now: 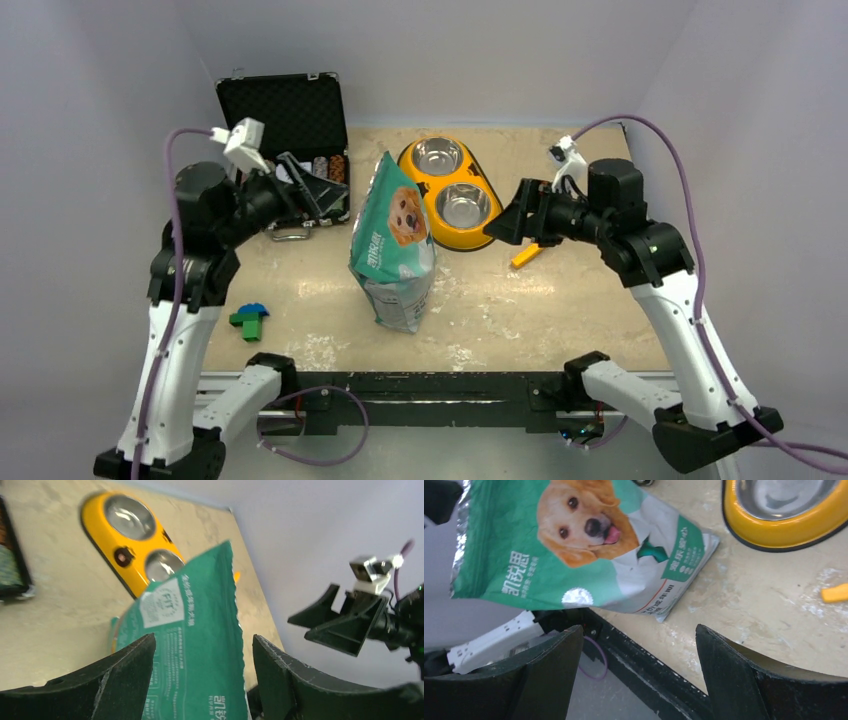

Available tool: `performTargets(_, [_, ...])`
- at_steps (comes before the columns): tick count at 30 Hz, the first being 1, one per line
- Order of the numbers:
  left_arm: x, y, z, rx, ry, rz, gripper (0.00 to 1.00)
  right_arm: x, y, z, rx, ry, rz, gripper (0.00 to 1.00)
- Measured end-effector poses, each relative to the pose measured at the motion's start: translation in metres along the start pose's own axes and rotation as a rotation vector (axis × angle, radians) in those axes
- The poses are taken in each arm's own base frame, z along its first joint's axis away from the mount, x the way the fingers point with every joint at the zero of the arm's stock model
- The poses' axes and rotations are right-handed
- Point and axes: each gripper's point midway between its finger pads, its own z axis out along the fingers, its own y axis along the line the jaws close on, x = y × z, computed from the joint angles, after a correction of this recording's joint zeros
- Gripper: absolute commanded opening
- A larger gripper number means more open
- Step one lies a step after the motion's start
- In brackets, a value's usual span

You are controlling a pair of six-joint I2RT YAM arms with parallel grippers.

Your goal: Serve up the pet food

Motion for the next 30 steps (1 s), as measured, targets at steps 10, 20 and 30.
performTargets(10, [0.042,-0.009,0.040,0.043,0.263,-0.058,0.46,0.016,0.066,0.033,-0.142,0.176,-0.067,0.83])
performTargets(20, [0.043,-0.030,0.037,0.132,0.270,-0.043,0.58,0.021,0.094,0.055,-0.164,0.233,-0.096,0.79])
performTargets(30, [0.051,-0.029,0.044,0.125,0.306,-0.052,0.26,0.018,0.105,0.061,-0.154,0.247,-0.111,0.75])
